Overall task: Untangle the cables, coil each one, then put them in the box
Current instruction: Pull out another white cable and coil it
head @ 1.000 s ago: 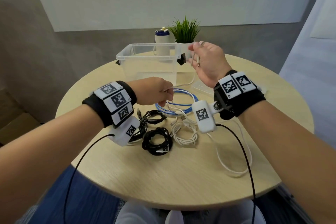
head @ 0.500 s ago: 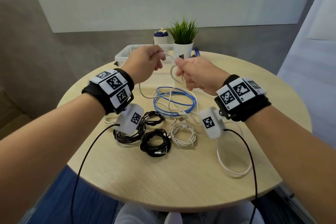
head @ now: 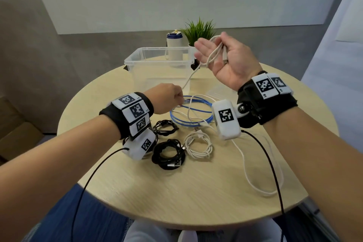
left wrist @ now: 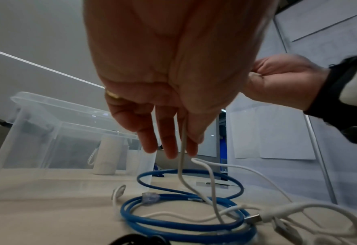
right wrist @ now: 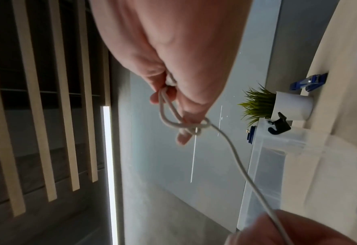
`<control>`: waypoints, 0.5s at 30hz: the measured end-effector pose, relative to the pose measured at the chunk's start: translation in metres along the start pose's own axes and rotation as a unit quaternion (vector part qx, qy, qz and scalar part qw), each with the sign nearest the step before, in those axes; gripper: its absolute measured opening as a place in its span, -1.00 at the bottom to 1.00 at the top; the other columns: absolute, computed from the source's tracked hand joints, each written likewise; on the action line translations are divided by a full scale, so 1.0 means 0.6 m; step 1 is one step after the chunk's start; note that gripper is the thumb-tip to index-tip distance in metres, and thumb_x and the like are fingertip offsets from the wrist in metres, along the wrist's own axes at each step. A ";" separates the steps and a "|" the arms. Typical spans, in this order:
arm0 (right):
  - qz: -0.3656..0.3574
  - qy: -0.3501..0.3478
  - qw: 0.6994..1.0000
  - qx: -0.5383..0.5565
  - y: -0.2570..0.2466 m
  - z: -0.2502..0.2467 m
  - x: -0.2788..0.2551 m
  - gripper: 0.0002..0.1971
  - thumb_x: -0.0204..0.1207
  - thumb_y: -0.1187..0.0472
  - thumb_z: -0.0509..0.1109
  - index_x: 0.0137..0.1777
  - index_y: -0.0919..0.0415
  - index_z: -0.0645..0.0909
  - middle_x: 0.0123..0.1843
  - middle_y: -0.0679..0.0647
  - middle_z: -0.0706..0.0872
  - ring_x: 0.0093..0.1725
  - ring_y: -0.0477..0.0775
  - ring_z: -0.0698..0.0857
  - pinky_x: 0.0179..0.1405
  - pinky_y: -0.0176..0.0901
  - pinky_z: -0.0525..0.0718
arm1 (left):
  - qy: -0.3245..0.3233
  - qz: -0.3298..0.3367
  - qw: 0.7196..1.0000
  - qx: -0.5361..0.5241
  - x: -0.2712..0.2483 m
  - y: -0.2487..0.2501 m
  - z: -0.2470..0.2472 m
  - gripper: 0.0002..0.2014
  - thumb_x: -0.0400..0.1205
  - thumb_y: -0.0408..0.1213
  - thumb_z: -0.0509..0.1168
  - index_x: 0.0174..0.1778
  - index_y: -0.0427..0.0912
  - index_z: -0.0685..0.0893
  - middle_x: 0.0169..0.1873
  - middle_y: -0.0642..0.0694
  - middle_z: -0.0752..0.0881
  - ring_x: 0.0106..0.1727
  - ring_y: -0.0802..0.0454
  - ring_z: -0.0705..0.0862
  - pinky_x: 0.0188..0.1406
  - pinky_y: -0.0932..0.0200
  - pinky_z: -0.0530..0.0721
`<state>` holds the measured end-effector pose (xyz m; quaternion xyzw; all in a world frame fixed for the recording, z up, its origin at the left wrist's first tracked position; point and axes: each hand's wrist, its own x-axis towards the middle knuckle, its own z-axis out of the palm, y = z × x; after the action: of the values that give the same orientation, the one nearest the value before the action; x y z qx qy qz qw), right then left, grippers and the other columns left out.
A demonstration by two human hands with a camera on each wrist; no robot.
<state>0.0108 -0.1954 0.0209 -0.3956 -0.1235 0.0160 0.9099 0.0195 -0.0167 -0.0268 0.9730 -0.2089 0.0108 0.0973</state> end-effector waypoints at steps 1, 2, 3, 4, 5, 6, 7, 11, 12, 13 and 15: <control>-0.011 0.018 1.000 -0.001 0.002 -0.004 0.007 -0.68 0.75 0.16 0.06 -0.19 0.30 0.47 0.36 0.41 0.55 0.37 0.26 0.60 0.15 0.09 0.70 | -0.010 0.004 1.000 0.008 -0.004 0.004 0.000 -0.79 0.71 -0.18 0.17 0.08 -0.17 0.66 -0.05 -0.08 0.61 -0.04 -0.01 0.50 -0.06 0.19 0.41; -0.024 0.031 0.999 -0.006 0.004 -0.009 0.013 -0.70 0.75 0.19 0.07 -0.16 0.30 0.48 0.31 0.35 0.59 0.35 0.21 0.62 0.14 0.06 0.69 | -0.016 0.008 1.000 0.012 -0.006 0.007 0.000 -0.81 0.70 -0.17 0.19 0.07 -0.17 0.64 -0.07 -0.07 0.59 -0.06 0.00 0.50 -0.08 0.21 0.39; -0.040 0.042 0.998 -0.018 0.007 -0.015 0.020 -0.73 0.74 0.21 0.08 -0.15 0.29 0.49 0.15 0.26 0.67 0.19 0.12 0.69 0.06 0.01 0.70 | -0.017 0.012 1.000 0.010 -0.007 0.009 -0.001 -0.83 0.70 -0.17 0.20 0.04 -0.16 0.63 -0.10 -0.06 0.59 -0.12 0.01 0.51 -0.14 0.23 0.40; -0.057 0.060 0.996 -0.041 0.010 -0.020 0.026 -0.74 0.73 0.23 0.09 -0.16 0.27 0.49 -0.08 0.19 0.65 -0.05 0.04 0.69 -0.07 -0.05 0.66 | -0.016 0.016 1.000 -0.003 -0.007 0.011 -0.002 -0.86 0.70 -0.19 0.19 0.00 -0.15 0.62 -0.15 -0.07 0.61 -0.22 0.05 0.54 -0.25 0.24 0.44; -0.074 0.086 0.990 -0.090 0.014 -0.023 0.028 -0.75 0.72 0.25 0.09 -0.17 0.26 0.50 -0.21 0.12 0.56 -0.22 0.00 0.60 -0.16 -0.12 0.56 | -0.013 0.017 0.999 -0.034 -0.007 0.013 -0.003 -0.88 0.71 -0.22 0.18 -0.05 -0.14 0.59 -0.25 -0.08 0.64 -0.36 0.12 0.58 -0.38 0.30 0.49; -0.091 0.116 0.975 -0.167 0.020 -0.028 0.031 -0.75 0.71 0.25 0.09 -0.18 0.23 0.50 -0.25 0.08 0.50 -0.28 -0.03 0.51 -0.20 -0.16 0.50 | -0.008 0.012 0.997 -0.081 -0.008 0.017 -0.005 -0.88 0.71 -0.26 0.15 -0.08 -0.16 0.56 -0.34 -0.10 0.67 -0.49 0.19 0.60 -0.48 0.38 0.53; -0.104 0.138 0.949 -0.266 0.025 -0.031 0.032 -0.75 0.70 0.23 0.09 -0.19 0.18 0.50 -0.26 0.04 0.50 -0.27 -0.05 0.48 -0.19 -0.18 0.47 | -0.001 0.006 0.990 -0.141 -0.008 0.021 -0.008 -0.87 0.72 -0.31 0.13 -0.11 -0.19 0.54 -0.39 -0.12 0.69 -0.56 0.23 0.63 -0.52 0.42 0.58; -0.104 0.068 0.809 -0.575 0.047 -0.045 0.028 -0.75 0.69 0.18 0.07 -0.23 0.04 0.45 -0.24 -0.06 0.58 -0.18 -0.09 0.58 -0.11 -0.13 0.50 | 0.068 0.003 0.935 -0.347 0.001 0.034 -0.027 -0.78 0.73 -0.39 0.09 -0.23 -0.17 0.48 -0.18 -0.21 0.69 -0.27 -0.03 0.78 -0.20 0.17 0.79; -0.092 0.040 0.790 -0.605 0.049 -0.046 0.025 -0.75 0.70 0.19 0.06 -0.21 0.07 0.43 -0.20 -0.02 0.64 -0.09 -0.03 0.66 -0.02 -0.09 0.53 | 0.093 0.010 0.934 -0.344 0.004 0.036 -0.032 -0.78 0.73 -0.37 0.10 -0.24 -0.14 0.48 -0.16 -0.21 0.69 -0.18 -0.08 0.77 -0.10 0.08 0.79; -0.077 0.019 0.779 -0.622 0.049 -0.045 0.023 -0.76 0.71 0.19 0.04 -0.18 0.10 0.43 -0.19 0.02 0.68 -0.04 0.02 0.70 0.04 -0.06 0.55 | 0.122 0.021 0.942 -0.313 0.008 0.035 -0.037 -0.79 0.73 -0.35 0.12 -0.24 -0.13 0.49 -0.16 -0.19 0.71 -0.12 -0.10 0.76 -0.03 0.03 0.77; -0.060 -0.002 0.777 -0.626 0.045 -0.041 0.019 -0.77 0.73 0.19 0.02 -0.14 0.15 0.43 -0.26 0.04 0.66 -0.17 0.04 0.68 -0.03 -0.08 0.58 | 0.175 0.040 0.956 -0.231 0.012 0.030 -0.045 -0.87 0.71 -0.30 0.18 -0.15 -0.14 0.55 -0.19 -0.11 0.73 -0.14 -0.06 0.71 -0.06 0.08 0.69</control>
<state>0.0298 -0.1929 -0.0125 -0.8700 -0.1319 -0.1183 0.4601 0.0190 -0.0306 0.0033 0.8977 -0.2241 0.1364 0.3539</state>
